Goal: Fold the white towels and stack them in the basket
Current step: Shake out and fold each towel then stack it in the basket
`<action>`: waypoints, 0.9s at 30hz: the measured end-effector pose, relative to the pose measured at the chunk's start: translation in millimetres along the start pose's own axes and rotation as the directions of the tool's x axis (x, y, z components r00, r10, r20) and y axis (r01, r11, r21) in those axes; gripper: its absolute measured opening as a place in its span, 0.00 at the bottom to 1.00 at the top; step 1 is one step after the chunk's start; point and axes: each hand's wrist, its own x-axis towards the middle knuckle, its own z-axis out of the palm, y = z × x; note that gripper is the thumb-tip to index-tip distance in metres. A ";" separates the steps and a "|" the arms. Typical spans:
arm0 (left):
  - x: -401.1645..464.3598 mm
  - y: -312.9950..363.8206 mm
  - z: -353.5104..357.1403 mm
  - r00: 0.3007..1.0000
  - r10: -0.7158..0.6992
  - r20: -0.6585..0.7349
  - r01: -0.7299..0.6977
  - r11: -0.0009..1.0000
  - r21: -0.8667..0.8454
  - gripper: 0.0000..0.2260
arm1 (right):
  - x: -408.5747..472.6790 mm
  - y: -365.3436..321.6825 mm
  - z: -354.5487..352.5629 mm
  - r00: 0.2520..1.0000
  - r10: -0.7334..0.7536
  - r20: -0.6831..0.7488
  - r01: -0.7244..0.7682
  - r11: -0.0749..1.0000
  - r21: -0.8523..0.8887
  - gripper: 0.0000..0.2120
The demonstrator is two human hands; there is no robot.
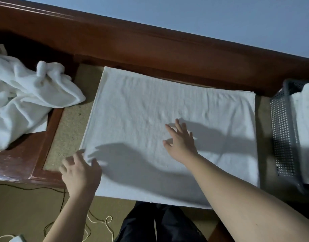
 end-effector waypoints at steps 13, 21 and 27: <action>-88.9 217.6 113.1 0.647 0.598 0.473 -0.729 0.667 0.155 0.47 | 20.7 183.4 -111.4 0.688 0.593 -0.417 -0.512 0.805 0.300 0.24; -90.1 235.8 134.9 0.689 0.529 0.496 -0.683 0.702 0.199 0.51 | 88.5 288.0 -172.7 0.628 0.733 -0.261 -0.590 0.667 0.455 0.23; -90.6 239.0 134.2 0.692 0.525 0.495 -0.680 0.705 0.202 0.52 | 95.5 301.0 -182.3 0.689 0.694 -0.209 -0.541 0.684 0.489 0.20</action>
